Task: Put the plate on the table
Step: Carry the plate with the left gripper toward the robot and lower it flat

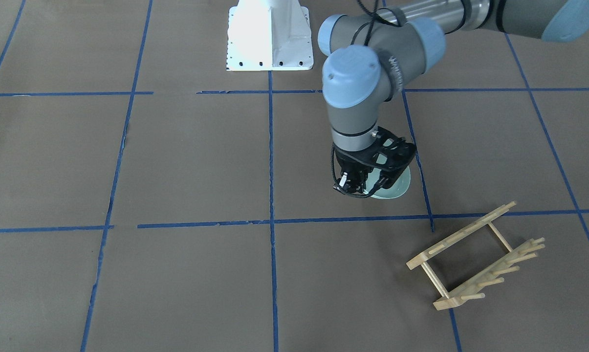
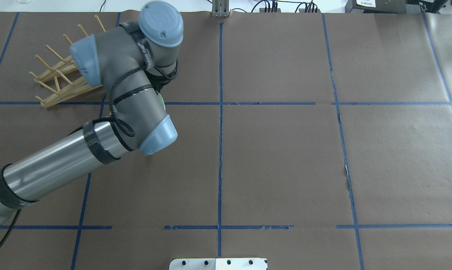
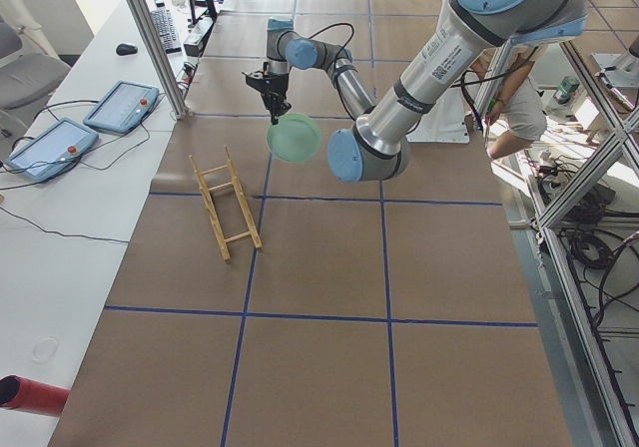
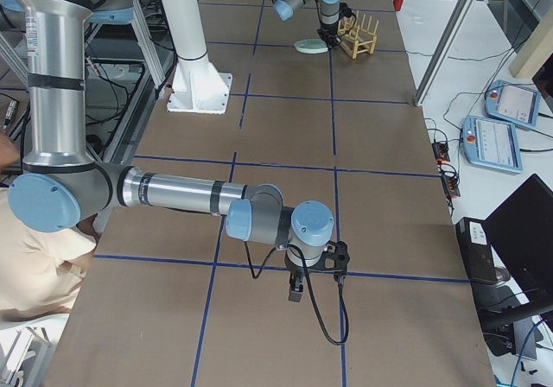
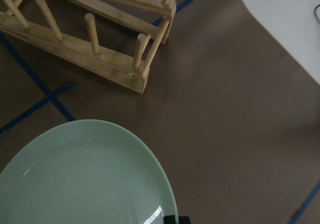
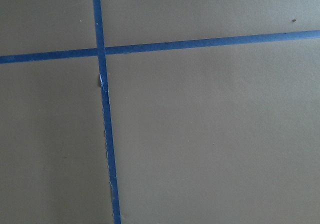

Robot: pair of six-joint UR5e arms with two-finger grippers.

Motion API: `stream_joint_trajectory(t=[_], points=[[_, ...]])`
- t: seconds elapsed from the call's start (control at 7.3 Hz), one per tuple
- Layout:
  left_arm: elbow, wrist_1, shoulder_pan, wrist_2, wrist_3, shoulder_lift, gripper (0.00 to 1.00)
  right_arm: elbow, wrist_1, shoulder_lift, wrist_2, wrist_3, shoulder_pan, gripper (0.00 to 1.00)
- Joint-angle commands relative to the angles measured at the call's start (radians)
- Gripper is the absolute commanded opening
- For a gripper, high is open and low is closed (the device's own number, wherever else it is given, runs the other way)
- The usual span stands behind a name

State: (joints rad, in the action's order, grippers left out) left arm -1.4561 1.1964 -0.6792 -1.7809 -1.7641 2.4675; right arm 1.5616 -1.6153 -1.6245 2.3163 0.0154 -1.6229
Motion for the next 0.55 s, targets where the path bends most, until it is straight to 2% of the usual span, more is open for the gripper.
stream_joint_trajectory(t=[0.0, 0.41], points=[[0.118, -0.09, 0.099, 0.021, 0.045, 0.042, 0.0, 0.0, 0.0, 0.0, 0.0, 0.0, 0.0, 1.0], [0.125, -0.089, 0.147, 0.037, 0.043, 0.038, 0.0, 0.0, 0.0, 0.0, 0.0, 0.0, 0.0, 1.0]])
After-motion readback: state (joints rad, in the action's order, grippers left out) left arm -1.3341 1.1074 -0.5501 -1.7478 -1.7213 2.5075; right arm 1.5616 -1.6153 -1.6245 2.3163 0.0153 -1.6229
